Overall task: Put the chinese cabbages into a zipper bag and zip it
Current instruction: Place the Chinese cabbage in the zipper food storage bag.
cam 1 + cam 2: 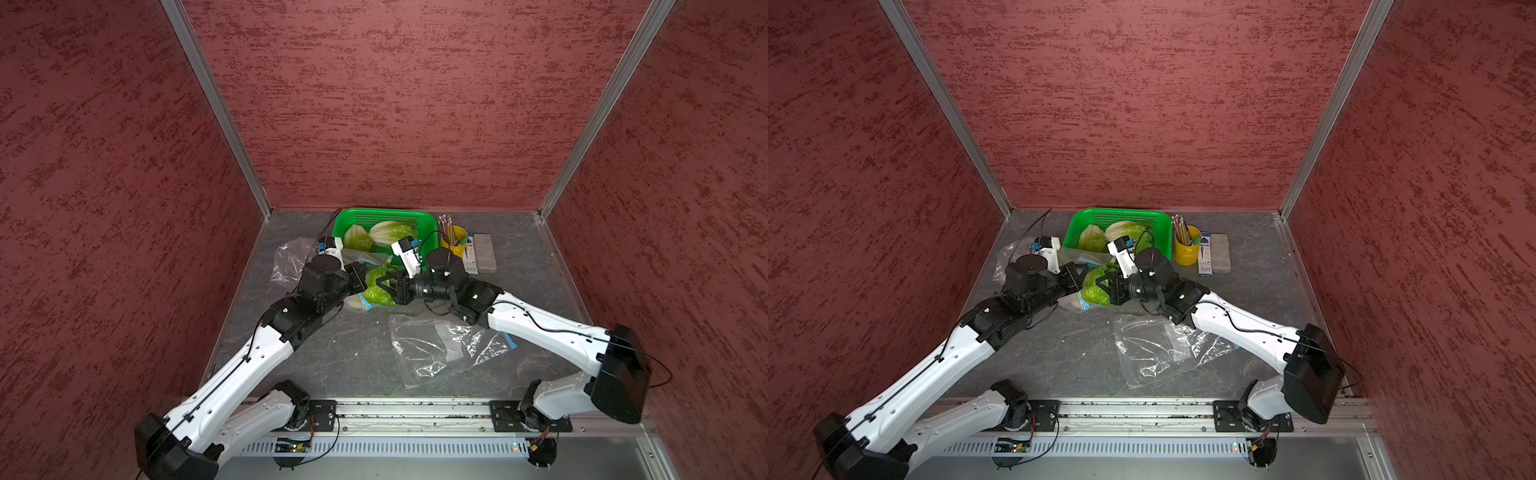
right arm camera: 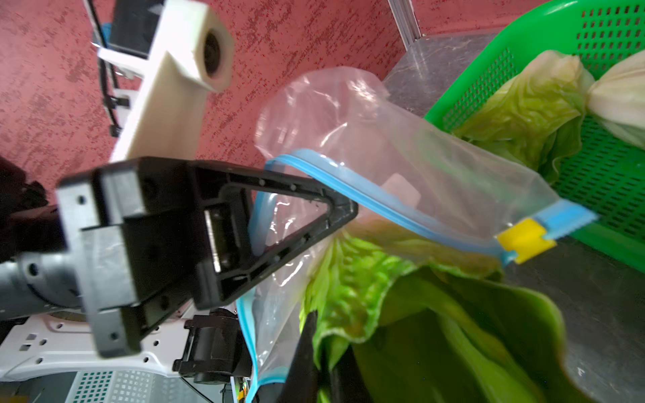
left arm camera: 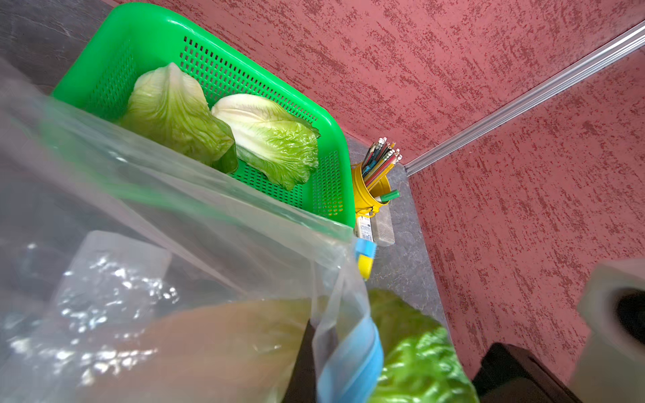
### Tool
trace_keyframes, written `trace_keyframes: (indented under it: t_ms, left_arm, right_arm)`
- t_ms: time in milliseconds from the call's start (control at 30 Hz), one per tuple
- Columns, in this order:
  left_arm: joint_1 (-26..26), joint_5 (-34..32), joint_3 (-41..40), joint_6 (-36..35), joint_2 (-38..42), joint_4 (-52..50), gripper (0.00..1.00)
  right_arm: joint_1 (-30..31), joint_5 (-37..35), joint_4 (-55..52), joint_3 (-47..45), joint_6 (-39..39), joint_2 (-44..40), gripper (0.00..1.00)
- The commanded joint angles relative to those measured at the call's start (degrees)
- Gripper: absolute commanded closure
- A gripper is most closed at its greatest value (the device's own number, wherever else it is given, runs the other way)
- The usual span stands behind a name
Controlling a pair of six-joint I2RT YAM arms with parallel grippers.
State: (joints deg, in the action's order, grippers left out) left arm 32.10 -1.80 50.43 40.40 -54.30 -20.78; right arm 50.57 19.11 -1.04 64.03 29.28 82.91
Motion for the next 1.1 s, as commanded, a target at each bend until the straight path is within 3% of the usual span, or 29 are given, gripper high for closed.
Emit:
trace_keyframes:
  t_ms: [0, 233, 467, 633, 833, 1000, 1067]
  left_arm:
    - [-0.5, 2.0, -0.7, 1.1, 1.2, 2.5, 1.00]
    - [-0.5, 2.0, -2.1, 3.2, 2.5, 4.4, 1.00]
    - [-0.6, 1.8, -2.8, 4.4, 3.2, 5.8, 1.00]
    - [-0.7, 1.9, -3.2, 5.3, 2.9, 7.3, 1.00]
    - [-1.4, 2.2, -4.3, 7.0, 3.3, 8.8, 1.00]
    - [-2.7, 3.0, -5.3, 8.7, 4.0, 10.1, 1.00]
    - [-3.2, 3.8, -5.6, 9.3, 4.2, 10.6, 1.00]
  right_arm:
    - [0.4, 0.3, 1.7, 1.6, -0.6, -0.6, 1.00]
    - [0.3, 3.1, 16.3, -1.3, 9.9, -1.9, 1.00]
    - [0.3, 2.1, 11.4, -1.8, 6.7, 1.9, 1.00]
    - [0.3, 3.3, 15.9, -2.8, 8.7, 0.9, 1.00]
    - [0.3, 3.4, 13.4, -1.3, 7.6, 1.7, 0.89]
    - [0.1, 2.1, 10.1, -0.2, 6.1, -0.8, 0.72]
    - [0.0, 1.7, 7.9, 0.3, 5.3, -2.2, 0.71]
